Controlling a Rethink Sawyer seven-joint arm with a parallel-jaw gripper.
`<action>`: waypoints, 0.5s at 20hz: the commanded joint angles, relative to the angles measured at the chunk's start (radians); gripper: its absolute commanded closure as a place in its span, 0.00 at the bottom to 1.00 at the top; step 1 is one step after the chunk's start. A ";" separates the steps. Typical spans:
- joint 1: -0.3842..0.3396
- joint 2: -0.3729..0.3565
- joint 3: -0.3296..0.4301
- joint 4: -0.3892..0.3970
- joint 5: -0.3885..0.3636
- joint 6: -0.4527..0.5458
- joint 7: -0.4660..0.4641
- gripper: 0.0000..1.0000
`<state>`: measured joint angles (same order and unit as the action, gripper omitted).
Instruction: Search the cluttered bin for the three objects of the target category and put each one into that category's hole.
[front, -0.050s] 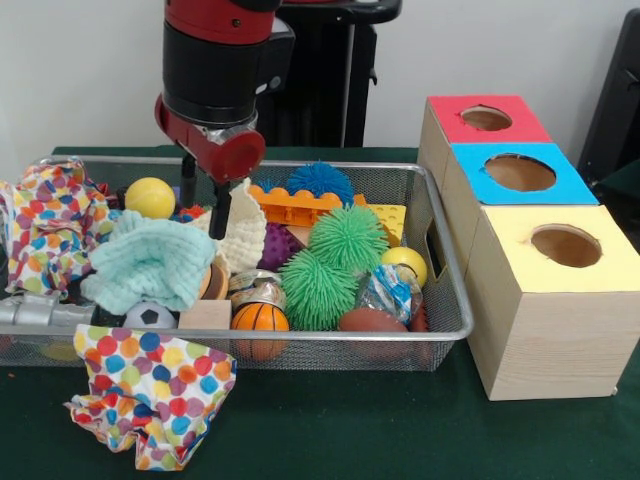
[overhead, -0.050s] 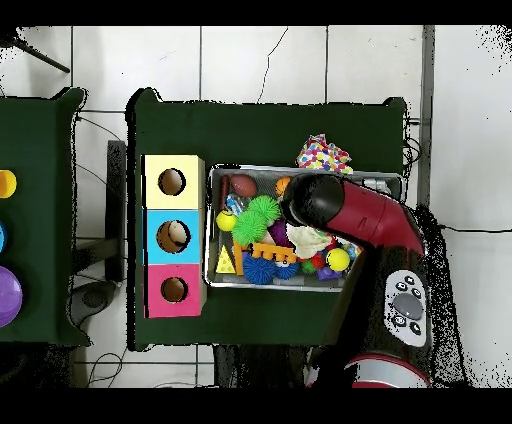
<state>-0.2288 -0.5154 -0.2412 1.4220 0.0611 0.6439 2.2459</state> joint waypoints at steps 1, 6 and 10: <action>0.020 0.082 0.027 -0.051 -0.006 0.014 0.125 0.00; 0.025 0.106 0.036 -0.039 0.005 -0.040 0.146 0.00; 0.039 0.127 0.040 -0.006 0.016 -0.100 0.178 0.00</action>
<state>-0.2056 -0.4655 -0.2426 1.3877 0.0607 0.6212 2.2459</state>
